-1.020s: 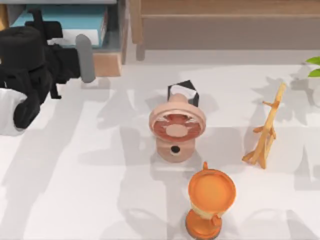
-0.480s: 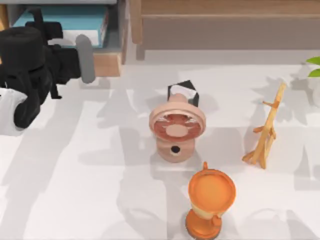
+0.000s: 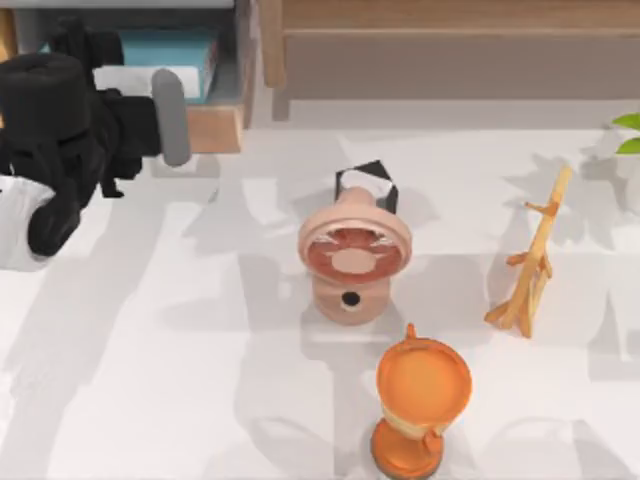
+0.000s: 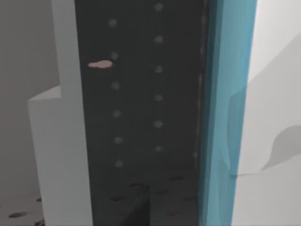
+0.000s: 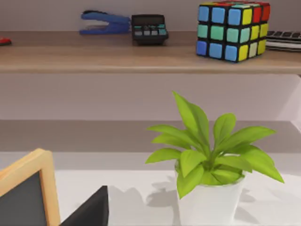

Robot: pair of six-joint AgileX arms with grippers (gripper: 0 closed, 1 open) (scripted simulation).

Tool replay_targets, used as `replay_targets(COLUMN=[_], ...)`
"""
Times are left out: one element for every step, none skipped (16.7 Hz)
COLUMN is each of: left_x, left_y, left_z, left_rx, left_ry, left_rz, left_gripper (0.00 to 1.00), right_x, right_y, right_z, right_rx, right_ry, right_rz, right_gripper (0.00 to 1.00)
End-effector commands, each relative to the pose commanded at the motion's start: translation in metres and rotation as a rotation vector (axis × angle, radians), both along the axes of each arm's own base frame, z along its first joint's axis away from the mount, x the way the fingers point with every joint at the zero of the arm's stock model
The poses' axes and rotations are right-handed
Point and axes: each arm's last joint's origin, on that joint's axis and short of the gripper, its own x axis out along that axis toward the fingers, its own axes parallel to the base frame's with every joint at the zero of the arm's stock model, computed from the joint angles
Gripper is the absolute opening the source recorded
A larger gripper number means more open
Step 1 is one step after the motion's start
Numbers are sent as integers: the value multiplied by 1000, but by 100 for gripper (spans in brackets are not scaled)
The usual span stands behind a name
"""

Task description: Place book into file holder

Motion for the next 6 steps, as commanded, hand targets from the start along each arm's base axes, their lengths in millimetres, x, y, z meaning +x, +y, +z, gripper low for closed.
replay_targets(left_x=[0,0,0,0,0,0], left_y=[0,0,0,0,0,0], left_z=[0,0,0,0,0,0], left_rx=[0,0,0,0,0,0], left_ry=[0,0,0,0,0,0], left_rz=[0,0,0,0,0,0], left_gripper=[100,100,100,100,100,100], right_x=[0,0,0,0,0,0], right_y=[0,0,0,0,0,0], right_z=[0,0,0,0,0,0], right_rx=[0,0,0,0,0,0], right_ry=[0,0,0,0,0,0], right_rz=[0,0,0,0,0,0], right_gripper=[100,100,100,100,100,100])
